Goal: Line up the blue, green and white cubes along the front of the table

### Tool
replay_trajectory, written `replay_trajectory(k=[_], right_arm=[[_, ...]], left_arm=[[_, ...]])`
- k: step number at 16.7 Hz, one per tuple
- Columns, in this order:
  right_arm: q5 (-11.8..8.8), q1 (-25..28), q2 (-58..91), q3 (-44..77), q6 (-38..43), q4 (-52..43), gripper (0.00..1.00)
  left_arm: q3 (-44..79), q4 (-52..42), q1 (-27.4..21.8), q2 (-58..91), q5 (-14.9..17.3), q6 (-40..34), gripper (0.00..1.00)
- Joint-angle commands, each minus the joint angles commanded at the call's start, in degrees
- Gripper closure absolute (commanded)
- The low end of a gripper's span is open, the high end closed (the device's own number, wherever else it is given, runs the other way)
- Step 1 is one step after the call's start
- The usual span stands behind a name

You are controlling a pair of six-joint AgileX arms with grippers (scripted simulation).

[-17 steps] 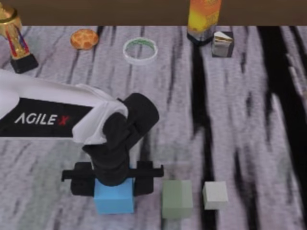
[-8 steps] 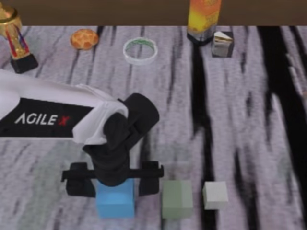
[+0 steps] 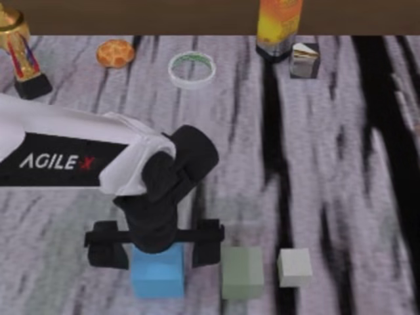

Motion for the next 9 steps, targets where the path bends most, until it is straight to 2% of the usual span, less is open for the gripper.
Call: replay_trajectory(k=[6, 9], right_arm=[[0.0, 0.0, 0.0, 0.0, 0.0, 0.0, 0.00], [0.0, 0.0, 0.0, 0.0, 0.0, 0.0, 0.00]], left_arm=[[6.7, -13.0, 0.7, -5.6, 0.0, -0.3, 0.00], [7.8, -14.9, 0.9, -7.0, 0.0, -0.1, 0.00]])
